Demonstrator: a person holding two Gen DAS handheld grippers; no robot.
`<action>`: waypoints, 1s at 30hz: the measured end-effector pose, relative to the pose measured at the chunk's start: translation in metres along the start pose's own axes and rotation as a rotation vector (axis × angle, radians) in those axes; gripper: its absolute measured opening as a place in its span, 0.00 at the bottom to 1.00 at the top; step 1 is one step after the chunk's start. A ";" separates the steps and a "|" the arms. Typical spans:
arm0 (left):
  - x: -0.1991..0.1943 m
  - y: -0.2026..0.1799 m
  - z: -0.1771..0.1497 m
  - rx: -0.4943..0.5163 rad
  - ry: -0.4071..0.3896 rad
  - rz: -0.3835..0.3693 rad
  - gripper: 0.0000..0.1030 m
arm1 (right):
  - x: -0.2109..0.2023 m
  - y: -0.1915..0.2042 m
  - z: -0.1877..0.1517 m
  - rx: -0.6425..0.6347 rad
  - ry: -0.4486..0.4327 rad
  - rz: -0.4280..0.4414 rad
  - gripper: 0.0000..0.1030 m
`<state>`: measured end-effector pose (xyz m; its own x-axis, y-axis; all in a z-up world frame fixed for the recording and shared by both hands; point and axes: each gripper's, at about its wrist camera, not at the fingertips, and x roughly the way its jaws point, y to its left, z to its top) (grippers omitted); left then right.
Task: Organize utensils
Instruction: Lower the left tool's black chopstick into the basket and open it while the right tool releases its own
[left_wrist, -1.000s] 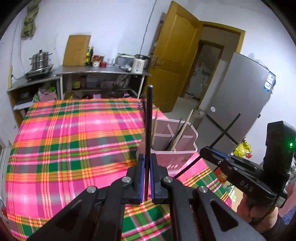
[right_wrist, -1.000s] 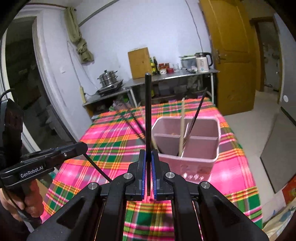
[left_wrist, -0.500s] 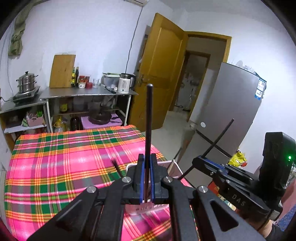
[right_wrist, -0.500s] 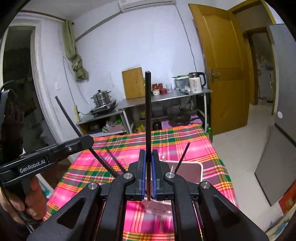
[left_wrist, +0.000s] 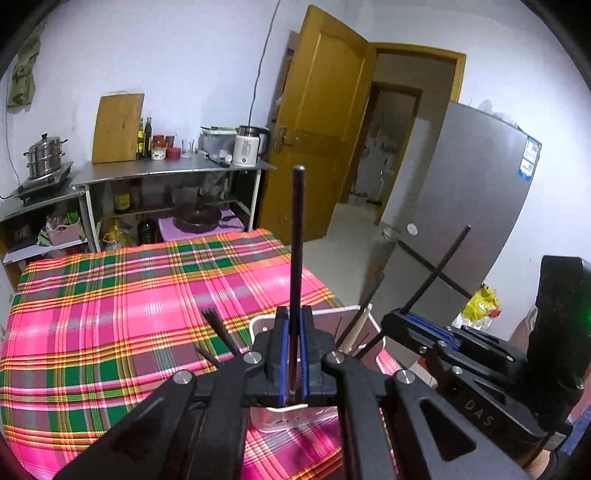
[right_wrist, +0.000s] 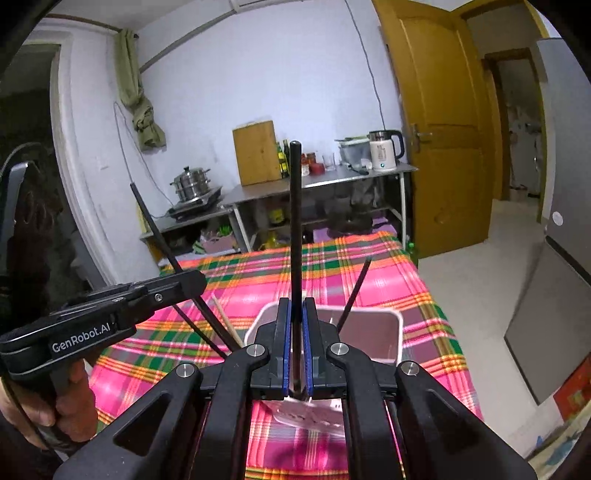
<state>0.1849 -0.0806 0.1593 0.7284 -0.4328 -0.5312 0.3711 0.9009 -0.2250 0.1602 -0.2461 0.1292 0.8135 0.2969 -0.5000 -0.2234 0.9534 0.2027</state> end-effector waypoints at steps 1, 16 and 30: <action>0.002 -0.001 -0.004 0.006 0.007 0.000 0.06 | 0.004 0.000 -0.005 0.000 0.011 0.002 0.05; 0.033 0.007 -0.038 -0.007 0.114 0.035 0.14 | 0.030 -0.006 -0.032 0.020 0.111 -0.005 0.07; 0.005 0.002 -0.044 0.011 0.068 0.023 0.50 | 0.009 -0.004 -0.036 0.019 0.105 -0.018 0.16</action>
<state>0.1643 -0.0793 0.1205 0.6959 -0.4086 -0.5906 0.3616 0.9099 -0.2034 0.1494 -0.2455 0.0934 0.7566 0.2846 -0.5887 -0.1978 0.9578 0.2087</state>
